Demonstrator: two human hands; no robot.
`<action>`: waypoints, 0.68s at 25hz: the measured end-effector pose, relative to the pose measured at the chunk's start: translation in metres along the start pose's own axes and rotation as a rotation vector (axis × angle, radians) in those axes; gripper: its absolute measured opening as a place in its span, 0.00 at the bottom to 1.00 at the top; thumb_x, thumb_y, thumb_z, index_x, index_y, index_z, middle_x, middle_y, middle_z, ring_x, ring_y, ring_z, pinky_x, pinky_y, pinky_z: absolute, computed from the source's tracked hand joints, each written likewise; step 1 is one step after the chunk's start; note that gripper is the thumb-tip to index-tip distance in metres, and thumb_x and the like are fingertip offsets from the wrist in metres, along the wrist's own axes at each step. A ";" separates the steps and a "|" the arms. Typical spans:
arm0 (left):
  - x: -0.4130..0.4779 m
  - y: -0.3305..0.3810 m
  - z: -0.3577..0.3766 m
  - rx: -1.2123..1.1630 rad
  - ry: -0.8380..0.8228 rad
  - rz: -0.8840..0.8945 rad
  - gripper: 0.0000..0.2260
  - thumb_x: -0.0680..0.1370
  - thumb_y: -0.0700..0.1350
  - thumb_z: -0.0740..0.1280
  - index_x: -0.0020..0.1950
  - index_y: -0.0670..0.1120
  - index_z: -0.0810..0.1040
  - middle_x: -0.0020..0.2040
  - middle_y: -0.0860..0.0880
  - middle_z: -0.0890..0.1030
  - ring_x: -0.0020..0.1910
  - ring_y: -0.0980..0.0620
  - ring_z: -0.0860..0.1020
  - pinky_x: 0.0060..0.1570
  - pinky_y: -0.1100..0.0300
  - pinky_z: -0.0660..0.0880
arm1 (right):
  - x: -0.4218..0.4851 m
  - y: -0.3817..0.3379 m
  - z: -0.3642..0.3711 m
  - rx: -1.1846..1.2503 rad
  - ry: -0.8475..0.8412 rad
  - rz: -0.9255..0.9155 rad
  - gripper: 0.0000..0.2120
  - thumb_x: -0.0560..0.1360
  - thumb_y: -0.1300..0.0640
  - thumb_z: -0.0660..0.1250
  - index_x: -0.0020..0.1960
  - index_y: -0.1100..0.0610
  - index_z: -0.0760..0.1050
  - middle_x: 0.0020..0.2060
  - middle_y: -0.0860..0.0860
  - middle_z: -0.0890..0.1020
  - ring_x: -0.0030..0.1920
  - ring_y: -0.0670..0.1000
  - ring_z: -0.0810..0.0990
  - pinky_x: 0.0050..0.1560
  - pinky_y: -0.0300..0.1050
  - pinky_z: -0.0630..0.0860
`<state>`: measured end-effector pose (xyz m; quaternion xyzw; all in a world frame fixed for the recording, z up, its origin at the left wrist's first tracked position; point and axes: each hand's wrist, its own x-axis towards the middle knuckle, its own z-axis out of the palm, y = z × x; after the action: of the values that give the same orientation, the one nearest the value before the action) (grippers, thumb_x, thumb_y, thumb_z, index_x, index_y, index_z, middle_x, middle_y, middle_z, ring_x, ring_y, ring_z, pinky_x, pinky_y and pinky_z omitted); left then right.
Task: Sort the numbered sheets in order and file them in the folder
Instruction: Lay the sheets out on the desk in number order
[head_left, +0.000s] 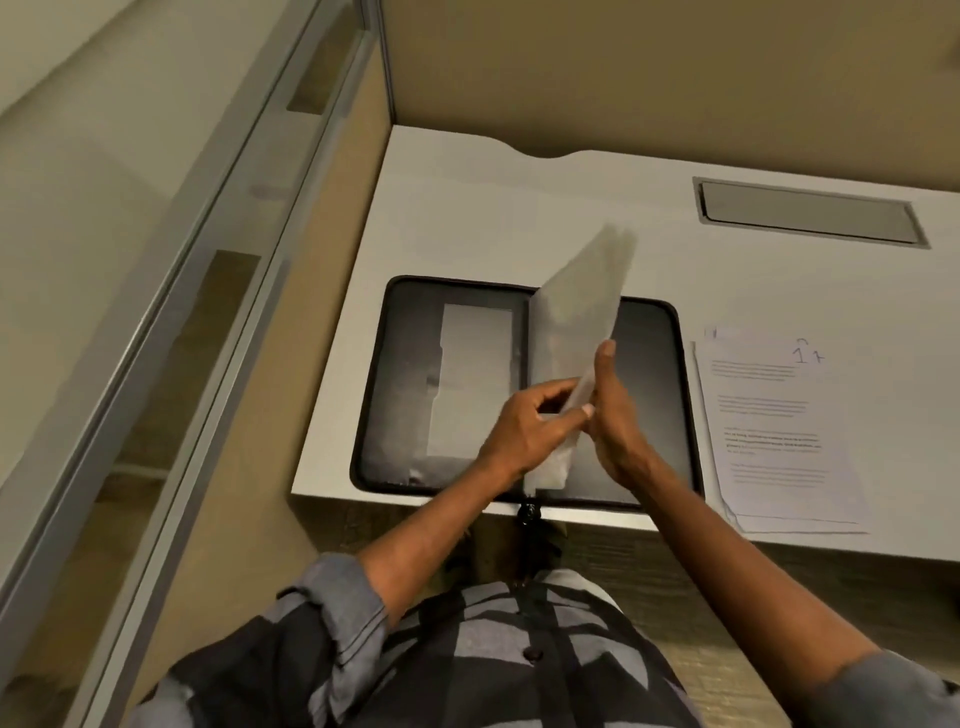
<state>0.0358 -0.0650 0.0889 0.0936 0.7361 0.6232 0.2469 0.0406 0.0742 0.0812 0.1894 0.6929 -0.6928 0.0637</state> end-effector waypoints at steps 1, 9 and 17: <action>0.003 0.004 0.011 -0.003 -0.080 -0.001 0.20 0.80 0.52 0.70 0.71 0.52 0.76 0.65 0.53 0.80 0.56 0.64 0.78 0.55 0.69 0.77 | 0.001 -0.001 -0.017 -0.004 0.026 -0.011 0.33 0.78 0.27 0.53 0.74 0.46 0.69 0.66 0.51 0.80 0.65 0.51 0.80 0.65 0.55 0.77; 0.026 -0.065 0.043 0.178 0.146 -0.083 0.14 0.84 0.54 0.64 0.68 0.53 0.79 0.65 0.51 0.78 0.65 0.51 0.77 0.61 0.67 0.70 | 0.000 0.056 -0.140 -0.573 0.176 0.006 0.36 0.81 0.65 0.64 0.82 0.53 0.51 0.78 0.57 0.64 0.73 0.59 0.68 0.71 0.59 0.68; 0.020 -0.123 0.040 1.071 -0.071 -0.260 0.40 0.77 0.75 0.50 0.79 0.64 0.30 0.78 0.56 0.25 0.77 0.47 0.26 0.68 0.23 0.32 | -0.006 0.129 -0.177 -1.092 -0.180 -0.085 0.40 0.80 0.47 0.69 0.83 0.48 0.49 0.83 0.55 0.43 0.82 0.61 0.40 0.80 0.59 0.50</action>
<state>0.0585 -0.0469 -0.0389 0.1353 0.9470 0.1226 0.2645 0.1218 0.2433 -0.0319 0.0408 0.9502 -0.2482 0.1838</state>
